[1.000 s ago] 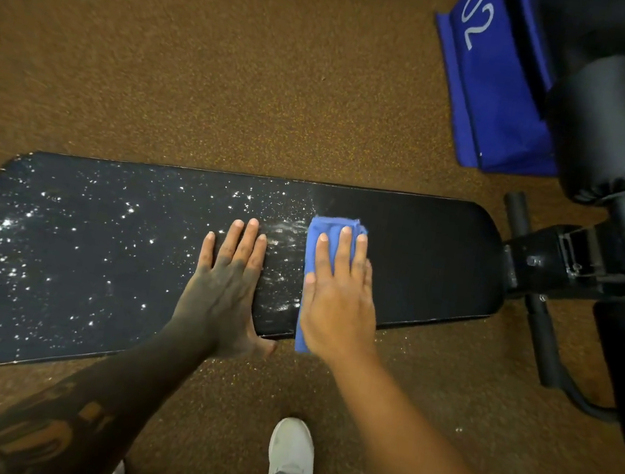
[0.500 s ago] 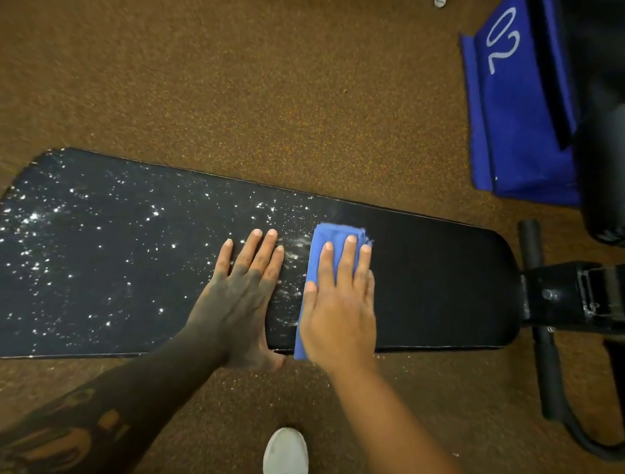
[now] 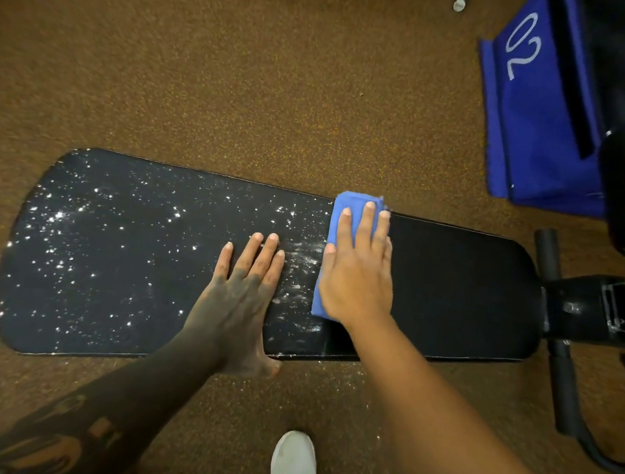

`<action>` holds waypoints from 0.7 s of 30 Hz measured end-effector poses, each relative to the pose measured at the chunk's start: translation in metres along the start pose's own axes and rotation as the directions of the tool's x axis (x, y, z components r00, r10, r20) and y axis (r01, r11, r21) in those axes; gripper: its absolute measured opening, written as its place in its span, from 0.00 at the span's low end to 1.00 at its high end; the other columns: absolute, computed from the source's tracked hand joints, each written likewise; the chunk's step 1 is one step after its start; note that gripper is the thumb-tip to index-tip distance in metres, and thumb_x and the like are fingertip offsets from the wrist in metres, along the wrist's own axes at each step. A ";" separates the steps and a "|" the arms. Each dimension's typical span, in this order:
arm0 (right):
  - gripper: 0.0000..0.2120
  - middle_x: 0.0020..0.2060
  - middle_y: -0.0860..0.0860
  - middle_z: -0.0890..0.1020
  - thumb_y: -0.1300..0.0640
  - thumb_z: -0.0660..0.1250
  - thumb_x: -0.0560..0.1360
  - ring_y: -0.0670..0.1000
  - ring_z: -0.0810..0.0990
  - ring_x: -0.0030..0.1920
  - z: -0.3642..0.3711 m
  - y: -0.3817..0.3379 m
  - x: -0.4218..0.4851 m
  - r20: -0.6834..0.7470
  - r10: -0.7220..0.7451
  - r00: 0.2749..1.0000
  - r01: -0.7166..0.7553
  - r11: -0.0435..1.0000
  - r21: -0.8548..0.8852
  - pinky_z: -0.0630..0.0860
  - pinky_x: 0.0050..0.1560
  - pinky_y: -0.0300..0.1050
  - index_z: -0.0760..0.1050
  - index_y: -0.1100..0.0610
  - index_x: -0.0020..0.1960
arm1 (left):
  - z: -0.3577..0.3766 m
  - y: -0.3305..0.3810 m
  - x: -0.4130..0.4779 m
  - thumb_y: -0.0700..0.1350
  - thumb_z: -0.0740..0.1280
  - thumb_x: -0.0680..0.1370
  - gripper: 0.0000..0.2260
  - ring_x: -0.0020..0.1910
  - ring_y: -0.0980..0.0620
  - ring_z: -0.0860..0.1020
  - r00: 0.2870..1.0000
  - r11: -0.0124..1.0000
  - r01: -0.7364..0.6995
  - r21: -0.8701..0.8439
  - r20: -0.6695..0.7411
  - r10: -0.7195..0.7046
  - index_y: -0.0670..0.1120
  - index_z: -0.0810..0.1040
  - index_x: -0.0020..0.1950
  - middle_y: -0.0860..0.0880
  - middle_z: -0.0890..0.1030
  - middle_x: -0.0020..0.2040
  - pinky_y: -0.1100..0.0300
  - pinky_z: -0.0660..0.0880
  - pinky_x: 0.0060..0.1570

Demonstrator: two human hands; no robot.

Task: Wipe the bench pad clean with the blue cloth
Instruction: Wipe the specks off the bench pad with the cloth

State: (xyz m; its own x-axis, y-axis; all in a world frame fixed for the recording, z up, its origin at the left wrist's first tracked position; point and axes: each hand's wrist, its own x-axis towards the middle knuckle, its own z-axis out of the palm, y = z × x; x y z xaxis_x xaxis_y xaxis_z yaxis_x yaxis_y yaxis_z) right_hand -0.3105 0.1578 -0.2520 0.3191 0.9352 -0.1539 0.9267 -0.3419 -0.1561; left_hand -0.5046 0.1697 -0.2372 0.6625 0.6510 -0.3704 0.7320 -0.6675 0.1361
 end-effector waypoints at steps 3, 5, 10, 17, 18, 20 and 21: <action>0.28 0.80 0.58 0.43 0.49 0.49 0.83 0.61 0.40 0.79 -0.005 0.013 0.016 -0.022 0.080 0.997 -0.080 0.997 0.019 0.50 0.77 0.59 0.49 0.54 0.80 | -0.001 0.000 0.000 0.83 0.59 0.57 0.68 0.78 0.41 0.31 1.000 1.000 0.001 -0.006 0.002 -0.001 0.40 0.32 0.78 0.40 0.31 0.79 0.38 0.39 0.78; 0.28 0.80 0.60 0.45 0.50 0.51 0.82 0.63 0.42 0.79 -0.005 0.005 0.024 -0.053 0.245 0.968 -0.242 0.969 0.044 0.52 0.77 0.60 0.51 0.55 0.80 | -0.001 0.000 0.000 0.83 0.59 0.58 0.68 0.78 0.41 0.29 1.000 1.000 0.005 -0.001 0.007 -0.005 0.41 0.28 0.76 0.41 0.28 0.78 0.38 0.38 0.78; 0.28 0.80 0.58 0.45 0.49 0.50 0.83 0.62 0.40 0.79 -0.003 -0.012 0.023 -0.008 0.028 1.000 -0.028 1.000 0.011 0.49 0.77 0.59 0.49 0.56 0.80 | -0.002 -0.001 0.000 0.82 0.59 0.58 0.68 0.77 0.41 0.28 1.000 1.000 0.002 -0.001 -0.003 -0.002 0.41 0.29 0.77 0.40 0.27 0.78 0.39 0.37 0.78; 0.28 0.80 0.59 0.46 0.51 0.51 0.82 0.62 0.41 0.79 -0.007 -0.015 0.036 -0.031 0.254 0.967 -0.252 0.966 0.051 0.49 0.77 0.59 0.50 0.57 0.80 | -0.001 -0.004 -0.001 0.82 0.59 0.58 0.68 0.77 0.41 0.28 1.000 1.000 0.003 0.008 0.012 -0.004 0.40 0.28 0.77 0.41 0.26 0.77 0.38 0.37 0.78; 0.28 0.80 0.59 0.46 0.51 0.51 0.82 0.62 0.41 0.79 -0.006 -0.022 0.036 -0.024 0.222 0.975 -0.220 0.974 0.052 0.48 0.77 0.59 0.50 0.57 0.80 | -0.001 -0.005 -0.002 0.82 0.58 0.58 0.68 0.77 0.41 0.28 1.000 1.000 0.002 0.012 0.010 -0.002 0.40 0.29 0.77 0.41 0.27 0.78 0.38 0.38 0.78; 0.28 0.80 0.58 0.47 0.51 0.51 0.83 0.61 0.41 0.79 -0.004 -0.024 0.032 -0.009 0.007 1.000 -0.007 0.999 0.038 0.48 0.78 0.59 0.51 0.57 0.80 | -0.001 -0.006 -0.002 0.82 0.58 0.57 0.68 0.78 0.41 0.30 1.000 1.000 -0.001 0.007 0.004 0.001 0.40 0.32 0.78 0.40 0.29 0.79 0.37 0.40 0.78; 0.27 0.80 0.58 0.49 0.51 0.51 0.83 0.61 0.42 0.79 -0.005 -0.018 0.030 0.000 -0.110 0.994 0.110 0.994 0.019 0.49 0.78 0.59 0.52 0.57 0.80 | -0.001 -0.007 -0.002 0.82 0.58 0.57 0.68 0.78 0.41 0.31 1.000 1.000 -0.002 0.001 -0.001 0.002 0.40 0.33 0.79 0.40 0.30 0.79 0.37 0.41 0.78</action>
State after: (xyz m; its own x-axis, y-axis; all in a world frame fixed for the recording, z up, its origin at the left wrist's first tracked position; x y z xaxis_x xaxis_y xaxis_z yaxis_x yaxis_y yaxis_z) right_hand -0.3166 0.1923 -0.2489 0.2151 0.9671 -0.1356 0.9524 -0.2384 -0.1902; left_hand -0.5109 0.1726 -0.2366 0.6640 0.6501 -0.3693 0.7306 -0.6691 0.1357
